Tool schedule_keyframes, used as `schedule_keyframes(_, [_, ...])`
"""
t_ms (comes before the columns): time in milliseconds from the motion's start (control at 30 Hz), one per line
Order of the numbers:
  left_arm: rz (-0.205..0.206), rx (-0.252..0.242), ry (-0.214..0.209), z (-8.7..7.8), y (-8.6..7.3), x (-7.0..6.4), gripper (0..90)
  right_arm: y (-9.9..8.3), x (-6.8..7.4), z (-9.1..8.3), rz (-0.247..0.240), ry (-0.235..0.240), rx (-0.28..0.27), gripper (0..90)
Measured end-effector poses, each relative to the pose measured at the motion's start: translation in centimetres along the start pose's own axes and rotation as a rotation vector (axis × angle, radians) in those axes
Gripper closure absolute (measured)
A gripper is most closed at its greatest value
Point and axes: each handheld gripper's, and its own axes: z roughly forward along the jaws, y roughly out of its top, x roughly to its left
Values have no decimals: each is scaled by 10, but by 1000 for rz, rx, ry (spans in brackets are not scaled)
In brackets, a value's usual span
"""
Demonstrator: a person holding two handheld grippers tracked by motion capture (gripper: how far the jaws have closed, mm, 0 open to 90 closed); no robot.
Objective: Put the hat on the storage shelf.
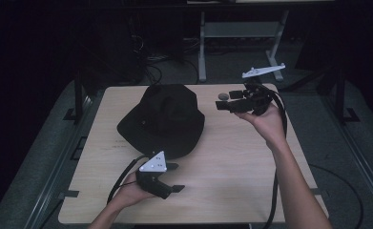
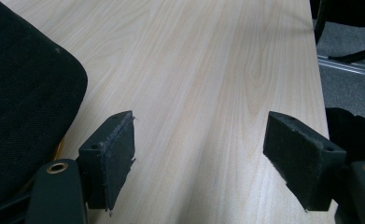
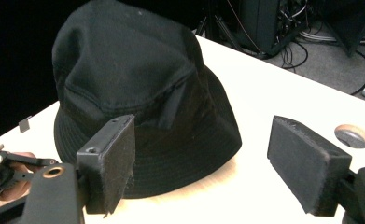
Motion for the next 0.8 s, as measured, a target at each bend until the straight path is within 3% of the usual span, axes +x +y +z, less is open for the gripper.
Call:
schedule_keyframes(400, [11,11,12,1,-1,1,236,-35,-7,-4,45,9,0,198])
schedule_keyframes(800, [-10,-2,20,-2,-2,3,233,-61,-13,-10,74,4,-7,188])
